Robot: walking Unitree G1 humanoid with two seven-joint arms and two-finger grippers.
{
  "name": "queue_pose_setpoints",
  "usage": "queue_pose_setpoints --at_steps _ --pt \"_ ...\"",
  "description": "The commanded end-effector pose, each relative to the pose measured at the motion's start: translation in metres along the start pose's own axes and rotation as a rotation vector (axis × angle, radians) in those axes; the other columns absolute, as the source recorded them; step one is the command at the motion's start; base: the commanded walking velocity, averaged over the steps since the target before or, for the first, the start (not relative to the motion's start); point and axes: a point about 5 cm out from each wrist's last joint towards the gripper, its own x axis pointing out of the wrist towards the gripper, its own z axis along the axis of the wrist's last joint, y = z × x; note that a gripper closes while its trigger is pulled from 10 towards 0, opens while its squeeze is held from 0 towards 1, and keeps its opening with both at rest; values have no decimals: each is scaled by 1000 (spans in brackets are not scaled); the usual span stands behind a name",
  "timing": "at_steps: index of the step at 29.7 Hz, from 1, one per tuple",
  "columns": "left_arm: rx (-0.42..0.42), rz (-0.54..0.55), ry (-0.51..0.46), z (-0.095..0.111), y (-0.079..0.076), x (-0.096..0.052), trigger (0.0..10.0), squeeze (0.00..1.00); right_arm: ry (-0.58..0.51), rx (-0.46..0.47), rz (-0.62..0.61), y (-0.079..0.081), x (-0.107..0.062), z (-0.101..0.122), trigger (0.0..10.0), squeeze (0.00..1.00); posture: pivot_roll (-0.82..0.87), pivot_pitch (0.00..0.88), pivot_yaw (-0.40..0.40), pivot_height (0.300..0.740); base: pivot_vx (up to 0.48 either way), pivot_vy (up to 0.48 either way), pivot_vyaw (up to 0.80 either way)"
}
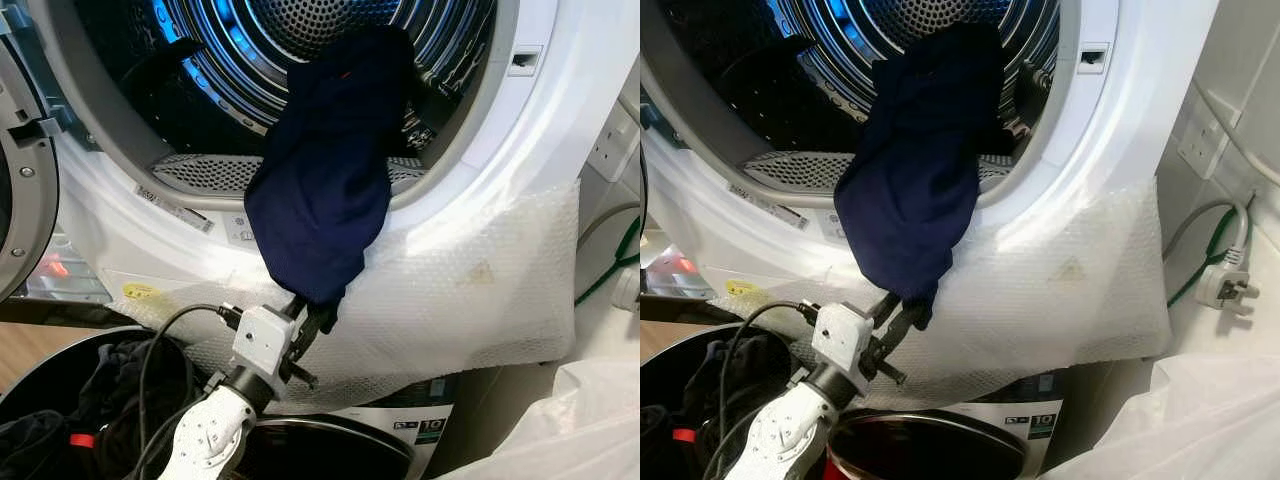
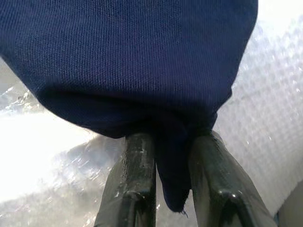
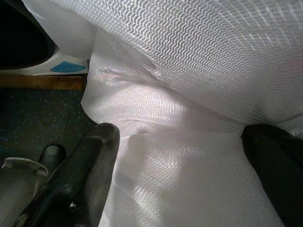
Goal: Clothes washing
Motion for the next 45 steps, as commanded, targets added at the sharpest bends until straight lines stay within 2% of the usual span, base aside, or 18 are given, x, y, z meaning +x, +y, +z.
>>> queue_pose_setpoints --at_steps 1,2,3,17,19,21,23,25,28,29,33,37,39,40,42,43,44,45 --pt "6 14 7 -2 2 0 6039 0 13 8 -48 -12 1 -1 10000 0 12 0 13 740 0 0 0" --pt "6 20 2 -2 3 0 4392 0 12 9 -49 -12 2 -1 10000 0 11 0 10 740 0 0 0" --pt "0 26 -3 -1 3 0 0 0 11 8 -50 -12 2 -1 10000 0 11 0 10 740 0 0 0" --pt "-11 37 -29 1 3 -3 0 0 1 10 -60 -14 3 3 10000 0 11 0 3 740 0 0 0" --pt "-9 16 -76 11 1 0 0 0 -2 5 -62 -16 3 4 10000 0 16 0 -2 740 0 0 0" --pt "-9 16 -76 11 1 0 0 0 -2 5 -62 -16 3 4 10000 0 16 0 -2 740 0 0 0" --pt "-13 -26 -125 24 -1 7 0 0 -2 3 -64 -16 3 4 10000 0 17 0 -3 740 0 0 0" --pt "-13 -26 -125 24 -1 7 0 0 -2 3 -64 -16 3 4 10000 0 17 0 -3 740 0 0 0" --pt "35 -82 -259 57 1 26 0 0 -5 2 -65 -16 4 6 10000 0 21 0 -7 740 0 0 0" --pt "35 -82 -259 57 1 26 0 0 -5 2 -65 -16 4 6 10000 0 21 0 -7 740 0 0 0" --pt "120 -112 -433 99 13 51 0 0 -9 4 -68 -16 4 8 10000 0 20 0 -8 740 0 0 0" --pt "143 -122 -499 114 16 59 0 0 -9 4 -70 -16 4 8 10000 0 19 0 -13 740 0 0 0" --pt "196 -115 -579 134 20 76 0 0 -8 5 -74 -17 4 8 10000 0 19 0 -22 740 0 0 0" --pt "196 -115 -579 134 20 76 0 0 -8 5 -74 -17 4 8 10000 0 19 0 -22 740 0 0 0" --pt "249 -85 -623 152 31 100 0 0 -7 8 -80 -20 4 7 10000 0 14 0 -20 740 0 0 0" --pt "249 -85 -623 152 31 100 0 0 -7 8 -80 -20 4 7 10000 0 14 0 -20 740 0 0 0" --pt "264 -72 -625 159 38 111 0 0 -6 9 -83 -20 4 7 10000 0 10 0 -19 740 0 0 0" --pt "264 -72 -625 159 38 111 0 0 -6 9 -83 -20 4 7 10000 0 10 0 -19 740 0 0 0"
